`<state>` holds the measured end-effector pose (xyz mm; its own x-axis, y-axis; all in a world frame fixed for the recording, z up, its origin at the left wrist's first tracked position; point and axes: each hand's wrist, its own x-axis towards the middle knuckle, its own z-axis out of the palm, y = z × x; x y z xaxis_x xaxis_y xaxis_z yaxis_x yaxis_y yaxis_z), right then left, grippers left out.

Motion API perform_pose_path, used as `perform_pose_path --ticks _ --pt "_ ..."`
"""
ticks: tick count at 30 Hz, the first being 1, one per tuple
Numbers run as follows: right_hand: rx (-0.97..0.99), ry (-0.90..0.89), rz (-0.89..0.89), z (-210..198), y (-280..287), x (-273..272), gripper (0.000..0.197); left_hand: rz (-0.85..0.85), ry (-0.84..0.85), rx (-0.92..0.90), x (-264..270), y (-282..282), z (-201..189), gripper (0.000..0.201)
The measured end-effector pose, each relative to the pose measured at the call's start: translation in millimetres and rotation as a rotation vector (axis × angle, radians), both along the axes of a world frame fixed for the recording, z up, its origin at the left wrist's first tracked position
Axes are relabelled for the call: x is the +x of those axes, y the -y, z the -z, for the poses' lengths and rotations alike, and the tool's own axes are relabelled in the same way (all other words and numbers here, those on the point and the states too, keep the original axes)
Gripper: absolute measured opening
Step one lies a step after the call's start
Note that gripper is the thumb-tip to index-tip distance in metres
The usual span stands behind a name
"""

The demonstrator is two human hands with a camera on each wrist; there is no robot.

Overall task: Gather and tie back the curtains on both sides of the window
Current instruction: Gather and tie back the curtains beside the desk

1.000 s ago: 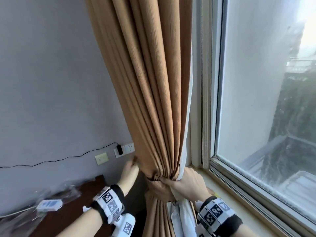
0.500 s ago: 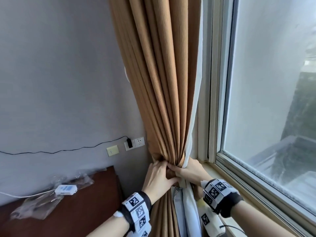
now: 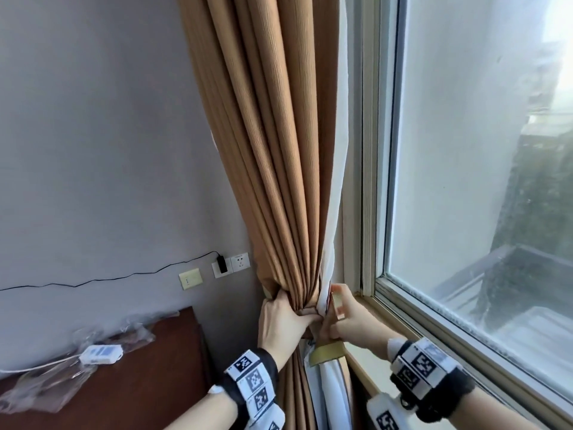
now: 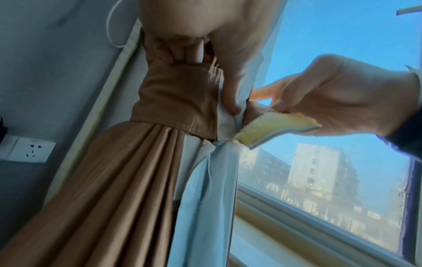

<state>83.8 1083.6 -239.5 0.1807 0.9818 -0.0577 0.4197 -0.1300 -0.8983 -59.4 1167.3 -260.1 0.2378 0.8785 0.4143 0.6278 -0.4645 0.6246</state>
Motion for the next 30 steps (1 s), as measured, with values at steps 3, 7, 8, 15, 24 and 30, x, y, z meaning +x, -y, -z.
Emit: perform_pose_path --ticks 3,7,8,15,24,30 --pt "0.182 -0.041 0.08 15.1 11.6 -7.8 0.038 0.071 0.056 -0.067 -0.6 -3.2 3.8 0.06" --pt "0.209 0.08 0.062 21.9 12.4 -4.0 0.039 0.161 0.086 -0.144 -3.0 -5.8 -0.4 0.04" --pt "0.176 0.058 0.039 20.4 10.2 -2.0 0.04 0.188 0.082 -0.153 -4.3 -4.7 -2.2 0.038" --pt "0.143 0.222 -0.157 11.2 14.1 8.5 0.028 0.289 -0.037 -0.21 -18.4 -8.3 -5.6 0.027" --pt "0.212 0.615 -0.133 6.5 13.7 19.1 0.012 0.276 -0.105 -0.144 -10.9 -10.0 -13.4 0.027" --pt "0.299 0.719 -0.067 20.0 9.3 9.4 0.021 0.277 -0.153 -0.124 -5.5 -13.2 -14.5 0.035"
